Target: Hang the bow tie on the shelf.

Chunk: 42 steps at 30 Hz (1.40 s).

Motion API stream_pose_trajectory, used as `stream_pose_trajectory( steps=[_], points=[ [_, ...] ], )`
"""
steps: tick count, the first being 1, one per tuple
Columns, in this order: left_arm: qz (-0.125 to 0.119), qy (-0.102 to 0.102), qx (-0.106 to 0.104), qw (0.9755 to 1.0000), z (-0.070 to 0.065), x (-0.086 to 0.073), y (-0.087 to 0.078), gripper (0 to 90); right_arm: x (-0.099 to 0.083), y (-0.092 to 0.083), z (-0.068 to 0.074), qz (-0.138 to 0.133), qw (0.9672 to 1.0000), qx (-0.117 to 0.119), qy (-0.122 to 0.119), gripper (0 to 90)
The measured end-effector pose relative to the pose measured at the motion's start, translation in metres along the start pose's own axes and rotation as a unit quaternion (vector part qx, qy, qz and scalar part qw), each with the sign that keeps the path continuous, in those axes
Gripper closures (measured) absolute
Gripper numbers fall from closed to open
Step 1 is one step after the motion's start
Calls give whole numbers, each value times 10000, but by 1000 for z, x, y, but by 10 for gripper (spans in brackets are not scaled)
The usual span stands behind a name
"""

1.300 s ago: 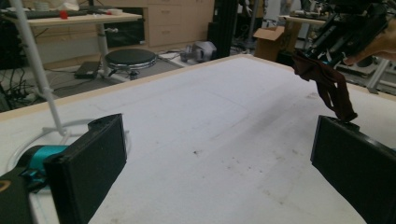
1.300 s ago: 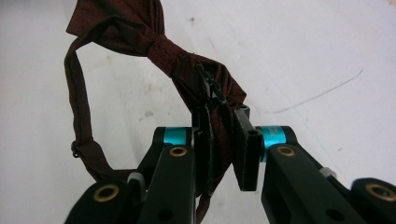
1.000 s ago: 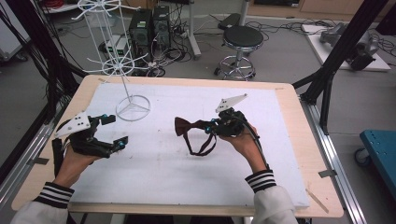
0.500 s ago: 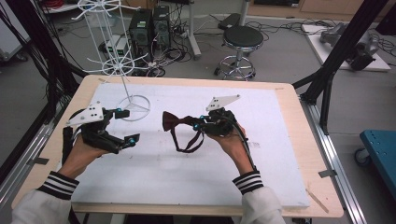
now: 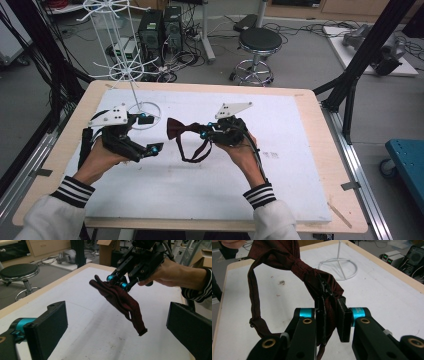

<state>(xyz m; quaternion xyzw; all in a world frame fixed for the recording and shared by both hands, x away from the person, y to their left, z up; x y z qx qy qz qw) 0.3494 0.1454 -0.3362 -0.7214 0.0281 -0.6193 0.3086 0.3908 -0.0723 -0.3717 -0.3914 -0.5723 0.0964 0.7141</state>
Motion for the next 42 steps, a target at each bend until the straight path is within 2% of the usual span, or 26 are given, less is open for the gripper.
stream_pose_trajectory(
  steps=[3, 7, 12, 15, 16, 20, 21, 23, 24, 25, 26, 27, 28, 29, 33, 38, 39, 40, 42],
  points=[
    [63, -5, -38, 10000, -2, 4, 6, 40, 1, 1, 1, 2, 10000, -7, -32, 809],
    [149, 66, -117, 9998, -5, 8, 14, 126, 2, 3, 3, -11, 10000, 14, -69, 809],
    [344, -5, -141, 9993, -6, 8, 23, 159, 4, 1, 6, -89, 9998, 75, -139, 808],
    [360, -45, -223, 9991, -8, 9, 25, 232, 4, 1, 7, -100, 9997, 94, -202, 807],
    [342, -88, -250, 9991, -8, 10, 26, 232, 4, 1, 7, -100, 9997, 94, -202, 807],
    [410, -229, -291, 9985, -7, 9, 26, 324, 5, 0, 10, -138, 9995, 98, -281, 806],
    [415, -295, -279, 9983, -6, 9, 25, 380, 6, 0, 11, -154, 9993, 119, -318, 806],
    [395, -326, -289, 9983, -5, 9, 24, 392, 6, 0, 12, -143, 9993, 107, -334, 805],
    [373, -335, -240, 9985, -5, 10, 23, 426, 6, 1, 12, -151, 9991, 112, -371, 805],
    [375, -290, -237, 9986, -5, 10, 22, 510, 6, 1, 13, -133, 9991, 125, -380, 804],
    [354, -309, -243, 9986, -6, 10, 22, 552, 6, 1, 13, -145, 9990, 132, -410, 803],
    [372, -279, -206, 9987, -6, 10, 21, 552, 6, 1, 13, -145, 9990, 132, -410, 803],
    [391, -260, -141, 9988, -6, 10, 20, 650, 7, 0, 13, -199, 9989, 139, -411, 803],
    [416, -259, -124, 9987, -6, 10, 20, 650, 7, 0, 13, -199, 9989, 139, -411, 803],
    [483, -224, 42, 9986, -6, 9, 18, 789, 7, -1, 15, -224, 9986, 169, -443, 801],
    [493, -159, 147, 9986, -8, 10, 17, 807, 6, -1, 15, -261, 9985, 243, -425, 793],
    [466, -148, 197, 9986, -8, 11, 15, 811, 6, -2, 14, -289, 9984, 288, -403, 723],
    [466, -148, 197, 9986, -8, 11, 15, 814, 6, -2, 14, -289, 9984, 288, -403, 723],
    [443, -133, 208, 9987, -7, 11, 14, 815, 6, -2, 14, -410, 9982, 225, -381, 442]
  ],
)
Point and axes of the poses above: each handheld gripper's, and its own axes: y roughly forward along the jaws, x roughly out of its top, z roughly to its left, the point moved 6 cm from there along y, roughly forward along the jaws, and after that the axes turned 12 degrees about z, right-handed, at the moved point
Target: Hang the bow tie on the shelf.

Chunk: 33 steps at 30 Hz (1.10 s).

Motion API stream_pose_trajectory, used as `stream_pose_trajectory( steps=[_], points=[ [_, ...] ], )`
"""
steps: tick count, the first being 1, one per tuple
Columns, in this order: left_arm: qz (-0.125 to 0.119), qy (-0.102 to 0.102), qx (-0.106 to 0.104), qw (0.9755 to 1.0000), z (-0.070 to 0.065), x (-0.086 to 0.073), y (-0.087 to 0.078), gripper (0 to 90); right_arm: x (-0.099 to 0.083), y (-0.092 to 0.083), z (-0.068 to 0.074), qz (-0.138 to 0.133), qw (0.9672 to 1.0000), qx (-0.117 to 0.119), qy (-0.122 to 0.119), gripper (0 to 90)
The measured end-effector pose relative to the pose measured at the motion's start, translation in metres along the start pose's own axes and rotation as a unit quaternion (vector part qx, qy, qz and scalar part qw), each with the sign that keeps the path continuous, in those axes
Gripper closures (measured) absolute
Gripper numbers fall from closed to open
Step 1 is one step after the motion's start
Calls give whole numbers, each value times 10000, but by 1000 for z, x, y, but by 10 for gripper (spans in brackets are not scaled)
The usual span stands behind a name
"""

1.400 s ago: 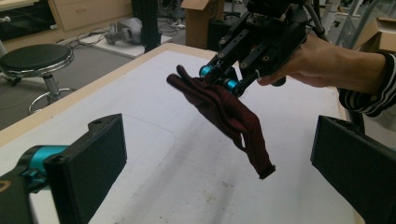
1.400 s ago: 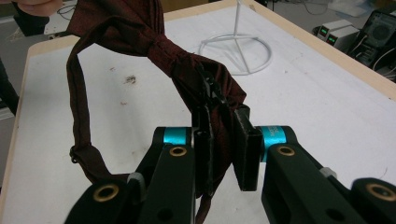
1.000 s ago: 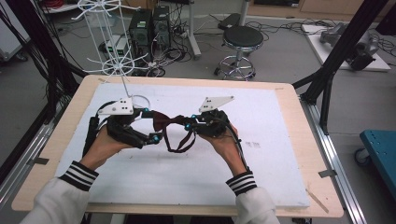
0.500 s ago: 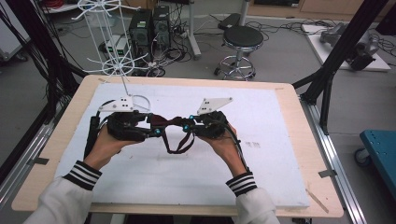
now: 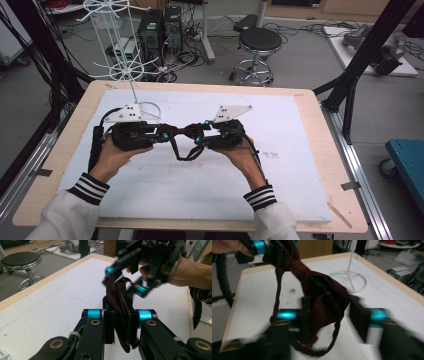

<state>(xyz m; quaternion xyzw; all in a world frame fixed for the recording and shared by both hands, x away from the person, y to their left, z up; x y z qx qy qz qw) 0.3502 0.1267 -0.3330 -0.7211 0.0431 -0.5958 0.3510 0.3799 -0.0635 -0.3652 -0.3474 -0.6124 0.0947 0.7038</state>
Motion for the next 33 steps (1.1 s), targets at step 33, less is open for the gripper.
stream_pose_trajectory(
  steps=[33],
  points=[
    [-321, -4, 610, 9976, 30, 3, -46, 815, -49, -68, 6, -962, 9887, -1033, 501, 6]
  ],
)
Point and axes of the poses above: each handheld gripper's, and its own axes: y roughly forward along the jaws, x roughly out of its top, z roughly to its left, the point moved 6 cm from there along y, roughly forward along the jaws, and after that the axes turned 12 degrees about z, right-handed, at the moved point
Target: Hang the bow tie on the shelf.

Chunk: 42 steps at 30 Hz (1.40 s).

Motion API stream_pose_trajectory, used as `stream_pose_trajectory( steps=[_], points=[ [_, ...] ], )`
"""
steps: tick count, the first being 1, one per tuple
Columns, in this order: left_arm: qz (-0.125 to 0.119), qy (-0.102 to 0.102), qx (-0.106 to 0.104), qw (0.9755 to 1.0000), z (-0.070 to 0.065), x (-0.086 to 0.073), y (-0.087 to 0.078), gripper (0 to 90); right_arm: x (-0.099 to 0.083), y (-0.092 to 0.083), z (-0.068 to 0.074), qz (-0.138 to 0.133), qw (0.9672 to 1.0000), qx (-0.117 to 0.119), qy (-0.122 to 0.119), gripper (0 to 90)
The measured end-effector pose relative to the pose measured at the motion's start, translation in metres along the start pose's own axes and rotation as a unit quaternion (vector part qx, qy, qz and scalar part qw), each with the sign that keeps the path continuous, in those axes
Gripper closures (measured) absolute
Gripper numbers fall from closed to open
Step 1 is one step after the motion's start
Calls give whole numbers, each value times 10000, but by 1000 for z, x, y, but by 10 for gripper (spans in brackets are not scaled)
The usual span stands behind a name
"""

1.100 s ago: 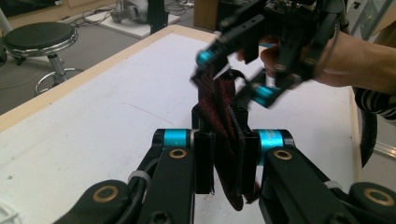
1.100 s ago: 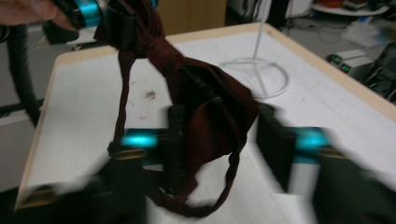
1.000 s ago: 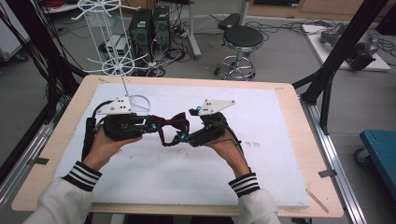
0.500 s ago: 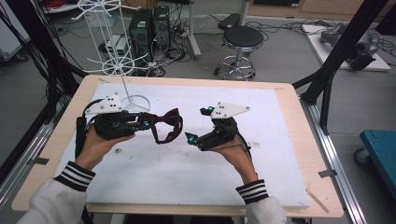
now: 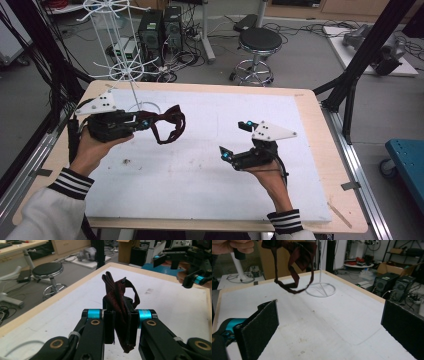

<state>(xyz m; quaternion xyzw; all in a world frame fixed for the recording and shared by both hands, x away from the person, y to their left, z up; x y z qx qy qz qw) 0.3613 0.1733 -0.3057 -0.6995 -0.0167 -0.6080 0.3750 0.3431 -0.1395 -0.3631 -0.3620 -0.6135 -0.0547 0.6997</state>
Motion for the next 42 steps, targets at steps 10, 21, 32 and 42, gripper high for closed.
stream_pose_trajectory(
  steps=[10, 21, 32, 42],
  points=[
    [19, -11, 280, 9996, 24, 9, -14, 815, -31, -32, -10, -420, 9977, -477, 241, 6],
    [40, -38, 560, 9984, 47, 20, -28, 814, -64, -58, -18, -978, 9904, -877, 429, 6],
    [239, -90, 816, 9963, 73, 26, -36, 814, -91, -62, -19, -1021, 9877, -1151, 292, 6],
    [476, -133, 1002, 9937, 92, 29, -35, 814, -104, -63, -23, -1218, 9828, -1307, 464, 6]
  ],
)
Point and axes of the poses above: each handheld gripper's, and its own axes: y roughly forward along the jaws, x roughly out of its top, z roughly to its left, the point moved 6 cm from there along y, roughly forward along the jaws, and after that the axes turned 12 degrees about z, right-handed, at the moved point
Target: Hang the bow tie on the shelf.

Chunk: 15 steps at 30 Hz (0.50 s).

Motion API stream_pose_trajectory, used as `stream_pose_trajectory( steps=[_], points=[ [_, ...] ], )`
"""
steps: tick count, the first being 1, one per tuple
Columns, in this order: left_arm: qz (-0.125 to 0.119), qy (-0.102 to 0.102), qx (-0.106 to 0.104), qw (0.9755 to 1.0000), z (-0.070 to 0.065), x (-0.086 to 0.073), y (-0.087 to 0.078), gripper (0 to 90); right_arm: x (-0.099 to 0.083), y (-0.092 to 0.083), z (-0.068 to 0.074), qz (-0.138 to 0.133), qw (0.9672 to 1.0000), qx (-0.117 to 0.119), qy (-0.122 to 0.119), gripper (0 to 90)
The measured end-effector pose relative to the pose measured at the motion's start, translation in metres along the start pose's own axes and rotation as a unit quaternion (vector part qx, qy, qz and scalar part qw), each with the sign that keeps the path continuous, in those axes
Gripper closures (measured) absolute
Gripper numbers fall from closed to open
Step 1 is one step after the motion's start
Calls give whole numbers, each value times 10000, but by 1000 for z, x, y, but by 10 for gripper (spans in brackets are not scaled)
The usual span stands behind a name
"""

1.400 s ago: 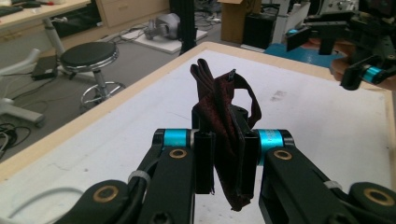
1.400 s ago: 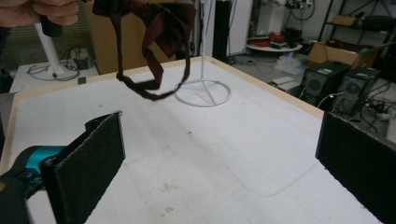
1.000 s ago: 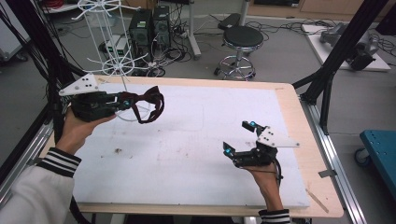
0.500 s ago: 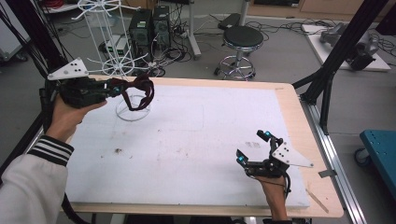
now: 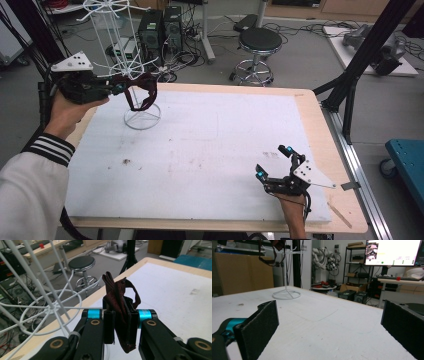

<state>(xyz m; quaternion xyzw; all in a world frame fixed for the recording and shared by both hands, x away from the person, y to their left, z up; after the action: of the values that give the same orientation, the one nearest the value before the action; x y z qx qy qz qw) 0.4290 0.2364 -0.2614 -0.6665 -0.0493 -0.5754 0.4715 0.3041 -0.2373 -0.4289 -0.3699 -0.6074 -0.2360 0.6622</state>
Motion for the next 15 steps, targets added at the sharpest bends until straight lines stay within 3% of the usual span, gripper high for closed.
stream_pose_trajectory(
  steps=[9, 15],
  points=[
    [221, -22, 129, 9997, 10, 3, 9, 814, -3, 2, -6, -86, 9999, -104, 47, 6],
    [395, -49, 219, 9990, 14, 2, 17, 814, -7, 5, -10, -58, 9997, -106, 210, 6]
  ],
)
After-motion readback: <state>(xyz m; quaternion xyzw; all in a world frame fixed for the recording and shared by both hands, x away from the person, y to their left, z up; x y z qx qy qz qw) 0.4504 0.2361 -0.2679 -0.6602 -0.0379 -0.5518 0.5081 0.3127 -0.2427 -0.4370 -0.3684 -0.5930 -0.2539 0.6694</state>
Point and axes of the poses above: each handheld gripper's, and its own axes: y roughly forward along the jaws, x roughly out of its top, z roughly to its left, the point moved 6 cm from there along y, roughly forward along the jaws, and after that the axes turned 12 degrees about z, right-handed, at the moved point
